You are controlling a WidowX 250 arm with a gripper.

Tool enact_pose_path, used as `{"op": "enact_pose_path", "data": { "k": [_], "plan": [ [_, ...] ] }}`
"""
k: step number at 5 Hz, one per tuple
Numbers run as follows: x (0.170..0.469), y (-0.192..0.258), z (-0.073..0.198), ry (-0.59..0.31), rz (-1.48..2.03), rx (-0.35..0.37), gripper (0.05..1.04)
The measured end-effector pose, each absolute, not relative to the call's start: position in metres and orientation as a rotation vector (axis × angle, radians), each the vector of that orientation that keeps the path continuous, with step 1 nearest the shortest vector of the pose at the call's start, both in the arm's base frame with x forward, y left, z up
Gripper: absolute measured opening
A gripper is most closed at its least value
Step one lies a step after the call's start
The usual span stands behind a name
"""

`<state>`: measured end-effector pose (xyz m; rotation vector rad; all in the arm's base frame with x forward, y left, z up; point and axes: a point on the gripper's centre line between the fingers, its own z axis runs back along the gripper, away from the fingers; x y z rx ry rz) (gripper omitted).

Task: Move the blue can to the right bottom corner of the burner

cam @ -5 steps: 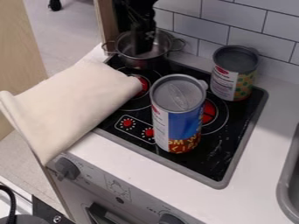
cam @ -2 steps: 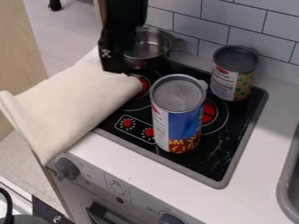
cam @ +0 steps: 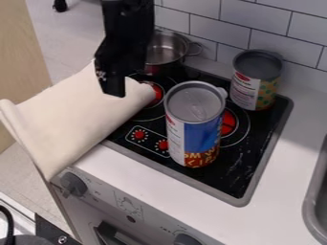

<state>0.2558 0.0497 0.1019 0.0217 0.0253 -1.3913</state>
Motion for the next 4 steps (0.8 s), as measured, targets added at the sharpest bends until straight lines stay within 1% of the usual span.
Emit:
{"op": "enact_pose_path", "data": {
  "k": [1,2,3,4],
  "plan": [
    [0.247,0.032,0.101,-0.021,-1.463,0.017,1.001],
    [0.254,0.014,0.098,-0.051,-1.447,0.073,1.001],
    [0.256,0.000,0.089,-0.073,-1.411,0.114,1.001],
    [0.257,-0.013,0.088,-0.076,-1.430,0.136,1.001]
  ]
}}
